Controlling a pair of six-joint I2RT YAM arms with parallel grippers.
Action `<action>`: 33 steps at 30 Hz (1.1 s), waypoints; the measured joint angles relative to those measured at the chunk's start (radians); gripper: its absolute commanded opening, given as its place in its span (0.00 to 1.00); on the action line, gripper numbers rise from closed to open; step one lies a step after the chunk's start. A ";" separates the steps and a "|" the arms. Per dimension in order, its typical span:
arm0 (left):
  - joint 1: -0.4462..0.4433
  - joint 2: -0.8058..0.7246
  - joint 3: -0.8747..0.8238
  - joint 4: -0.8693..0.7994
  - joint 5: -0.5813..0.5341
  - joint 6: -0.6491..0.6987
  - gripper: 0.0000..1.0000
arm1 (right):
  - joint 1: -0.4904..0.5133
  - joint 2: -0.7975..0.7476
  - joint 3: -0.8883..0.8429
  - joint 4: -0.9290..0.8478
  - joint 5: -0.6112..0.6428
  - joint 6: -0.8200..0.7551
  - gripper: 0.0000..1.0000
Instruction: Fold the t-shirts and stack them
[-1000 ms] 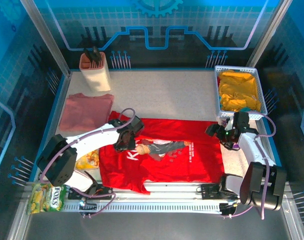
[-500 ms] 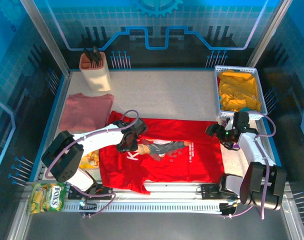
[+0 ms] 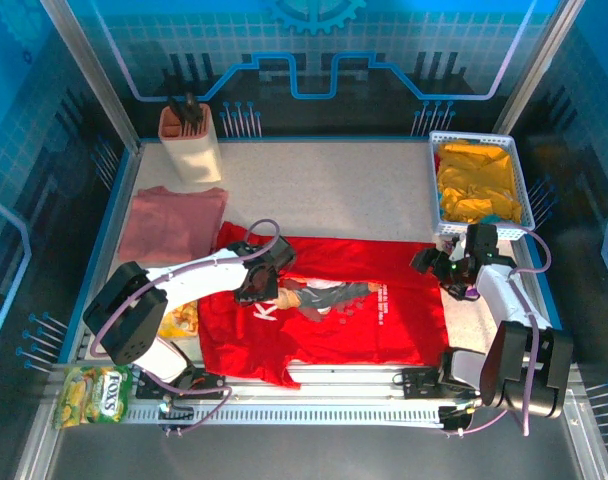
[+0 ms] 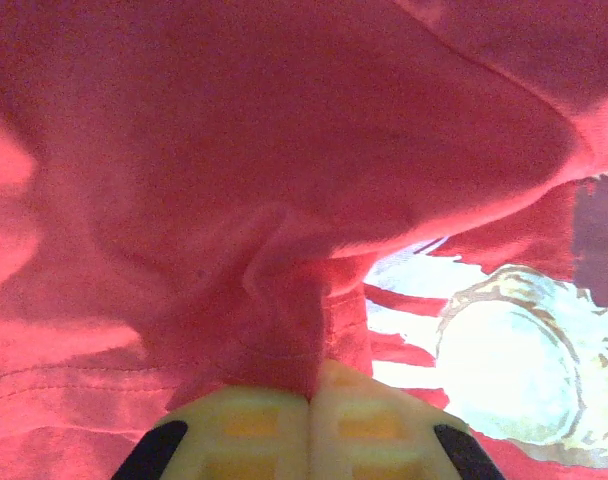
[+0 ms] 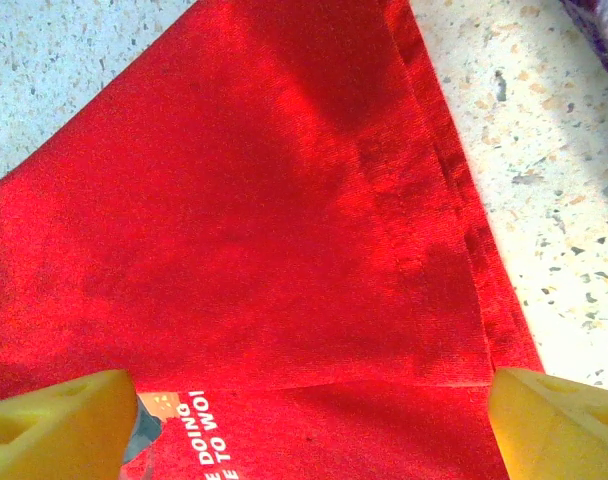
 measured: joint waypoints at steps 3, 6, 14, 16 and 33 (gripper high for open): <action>-0.013 0.000 0.000 0.009 0.013 0.012 0.00 | 0.000 0.002 0.000 0.000 0.000 0.000 0.91; -0.030 -0.006 0.000 0.016 0.036 0.048 0.00 | 0.000 0.009 0.000 0.000 0.004 0.000 0.91; -0.037 -0.098 0.000 -0.011 0.091 0.133 0.00 | 0.000 0.018 0.000 0.000 0.007 0.000 0.91; -0.037 -0.110 0.000 -0.016 0.110 0.147 0.00 | 0.000 0.023 0.000 0.000 0.007 0.001 0.91; 0.026 -0.092 0.031 -0.149 0.167 0.261 0.67 | 0.000 0.019 0.080 -0.023 0.028 0.001 0.90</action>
